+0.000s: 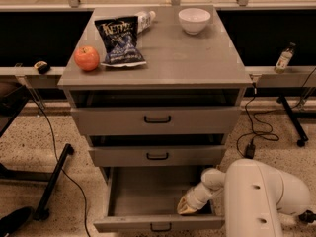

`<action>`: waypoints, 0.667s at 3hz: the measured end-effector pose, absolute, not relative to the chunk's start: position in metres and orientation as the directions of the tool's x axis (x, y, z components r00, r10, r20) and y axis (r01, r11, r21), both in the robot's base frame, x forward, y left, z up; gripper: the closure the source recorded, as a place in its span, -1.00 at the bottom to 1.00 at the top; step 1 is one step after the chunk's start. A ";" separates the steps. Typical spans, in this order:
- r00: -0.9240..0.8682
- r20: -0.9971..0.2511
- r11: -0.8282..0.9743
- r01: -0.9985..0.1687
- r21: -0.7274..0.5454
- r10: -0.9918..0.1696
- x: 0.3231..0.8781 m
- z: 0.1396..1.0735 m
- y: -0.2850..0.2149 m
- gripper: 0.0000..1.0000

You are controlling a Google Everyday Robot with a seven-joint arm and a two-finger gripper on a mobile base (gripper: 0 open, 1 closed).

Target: Open bottom drawer

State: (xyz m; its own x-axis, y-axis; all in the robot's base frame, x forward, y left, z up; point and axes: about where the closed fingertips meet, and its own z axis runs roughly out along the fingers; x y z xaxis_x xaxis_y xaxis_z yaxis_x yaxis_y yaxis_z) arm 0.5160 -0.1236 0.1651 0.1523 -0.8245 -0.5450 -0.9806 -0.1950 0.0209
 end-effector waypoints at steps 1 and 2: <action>0.153 -0.565 -0.244 -0.966 0.089 -0.811 0.485 0.171 -0.126 0.80; 0.112 -0.591 -0.247 -0.957 0.153 -0.799 0.458 0.174 -0.134 0.82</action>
Offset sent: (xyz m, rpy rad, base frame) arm -0.0917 -0.0269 0.0178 0.0605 0.2340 0.0459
